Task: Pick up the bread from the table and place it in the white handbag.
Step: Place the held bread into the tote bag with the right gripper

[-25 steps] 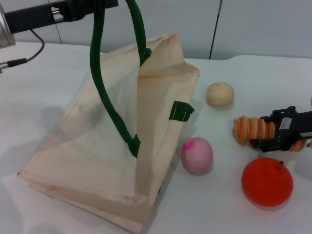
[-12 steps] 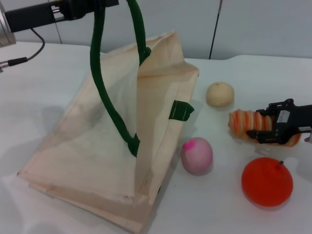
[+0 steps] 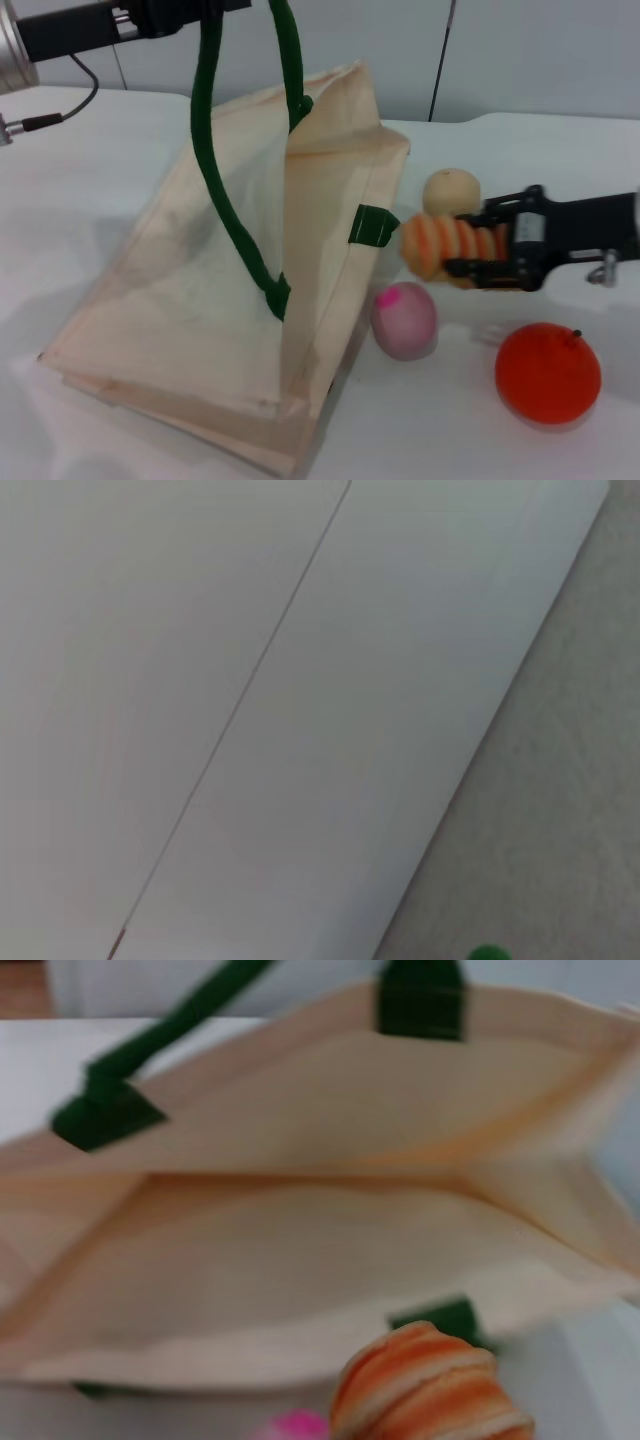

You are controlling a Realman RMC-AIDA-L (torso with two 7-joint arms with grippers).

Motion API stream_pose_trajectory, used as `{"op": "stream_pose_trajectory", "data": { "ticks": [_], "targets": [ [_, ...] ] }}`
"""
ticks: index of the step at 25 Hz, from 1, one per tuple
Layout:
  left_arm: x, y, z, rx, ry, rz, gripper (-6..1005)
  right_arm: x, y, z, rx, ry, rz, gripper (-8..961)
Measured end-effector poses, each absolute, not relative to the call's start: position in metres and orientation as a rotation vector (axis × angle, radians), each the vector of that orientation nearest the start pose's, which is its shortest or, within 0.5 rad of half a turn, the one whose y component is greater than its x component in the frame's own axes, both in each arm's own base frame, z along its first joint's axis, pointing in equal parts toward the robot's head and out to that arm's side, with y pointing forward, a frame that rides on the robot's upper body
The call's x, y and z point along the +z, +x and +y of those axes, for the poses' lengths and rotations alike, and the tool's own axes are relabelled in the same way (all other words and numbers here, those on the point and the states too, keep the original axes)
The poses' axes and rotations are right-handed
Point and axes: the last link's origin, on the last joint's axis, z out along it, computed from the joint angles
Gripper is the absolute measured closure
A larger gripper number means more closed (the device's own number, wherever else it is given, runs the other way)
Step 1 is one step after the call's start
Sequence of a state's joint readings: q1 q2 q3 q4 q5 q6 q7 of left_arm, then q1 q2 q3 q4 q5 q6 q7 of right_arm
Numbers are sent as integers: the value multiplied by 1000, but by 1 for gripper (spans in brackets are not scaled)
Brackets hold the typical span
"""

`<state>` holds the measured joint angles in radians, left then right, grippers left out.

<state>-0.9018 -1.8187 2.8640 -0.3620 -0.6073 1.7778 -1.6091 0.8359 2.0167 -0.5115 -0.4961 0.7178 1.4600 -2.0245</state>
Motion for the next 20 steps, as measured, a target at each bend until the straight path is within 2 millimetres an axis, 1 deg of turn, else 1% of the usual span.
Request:
{"op": "stream_pose_trajectory", "data": {
  "ticks": [4,5,7,10,15,20],
  "targets": [
    [105,-203,407,-1211,-2535,-858,888,-28,202,391,299,-2989,-10,393],
    [105,-202,408,-1212,-2538,-855,888,-34,192,394,304,-3005,-43,401],
    [104,-200,408,-1210,-2546,-852,888,-41,181,398,293,-3020,-77,419],
    [101,-196,411,-1194,-2561,-853,888,-53,171,400,270,-3035,-103,451],
    [98,-195,411,-1187,-2567,-859,888,-63,161,402,283,-3036,-104,490],
    [97,-195,411,-1193,-2565,-861,888,-74,147,410,318,-2990,-61,531]
  ]
}}
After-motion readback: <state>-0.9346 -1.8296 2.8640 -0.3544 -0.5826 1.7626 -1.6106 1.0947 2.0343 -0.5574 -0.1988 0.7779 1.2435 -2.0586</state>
